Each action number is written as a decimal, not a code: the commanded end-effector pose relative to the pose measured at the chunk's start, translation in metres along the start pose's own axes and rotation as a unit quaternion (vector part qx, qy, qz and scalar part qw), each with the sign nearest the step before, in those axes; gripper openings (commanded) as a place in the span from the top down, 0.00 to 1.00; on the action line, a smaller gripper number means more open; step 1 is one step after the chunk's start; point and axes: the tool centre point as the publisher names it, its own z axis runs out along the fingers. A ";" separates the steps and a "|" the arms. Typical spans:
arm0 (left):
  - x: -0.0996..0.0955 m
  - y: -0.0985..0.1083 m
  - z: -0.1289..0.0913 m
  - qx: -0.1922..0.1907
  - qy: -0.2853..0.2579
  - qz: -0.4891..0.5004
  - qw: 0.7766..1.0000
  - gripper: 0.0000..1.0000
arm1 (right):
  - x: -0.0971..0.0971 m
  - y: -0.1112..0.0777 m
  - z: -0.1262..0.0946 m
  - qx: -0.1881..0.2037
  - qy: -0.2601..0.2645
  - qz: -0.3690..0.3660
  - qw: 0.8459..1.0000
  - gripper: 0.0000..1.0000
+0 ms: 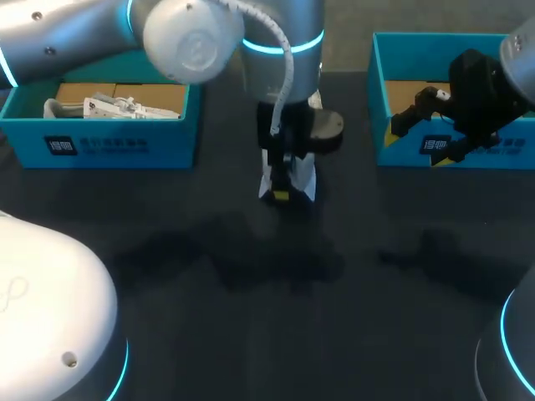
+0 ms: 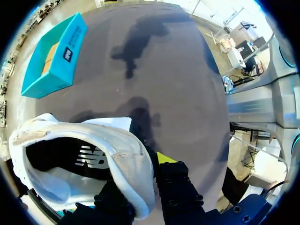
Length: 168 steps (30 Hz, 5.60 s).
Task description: Take the shoe out of the shoebox, open the shoe tongue, remove and reinsert the insole, then place the shoe into the shoebox
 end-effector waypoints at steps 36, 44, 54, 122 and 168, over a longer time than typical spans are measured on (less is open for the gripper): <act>-0.018 0.074 -0.011 0.002 0.028 -0.055 0.998 1.00 | 0.001 0.000 0.001 0.000 -0.001 0.001 1.000 0.00; -0.040 0.130 -0.037 0.014 0.027 -0.126 0.992 1.00 | 0.001 0.000 0.001 0.000 -0.001 0.001 1.000 0.00; -0.066 0.193 -0.045 -0.034 0.011 -0.103 0.994 1.00 | 0.001 0.000 0.001 0.000 -0.001 0.001 1.000 0.00; -0.213 0.461 -0.064 -0.018 0.003 -0.127 0.992 1.00 | 0.001 0.000 0.001 0.000 -0.001 0.001 1.000 0.00; -0.293 0.506 -0.052 -0.085 0.006 0.089 0.992 1.00 | 0.001 0.000 0.001 0.000 -0.001 0.001 1.000 0.00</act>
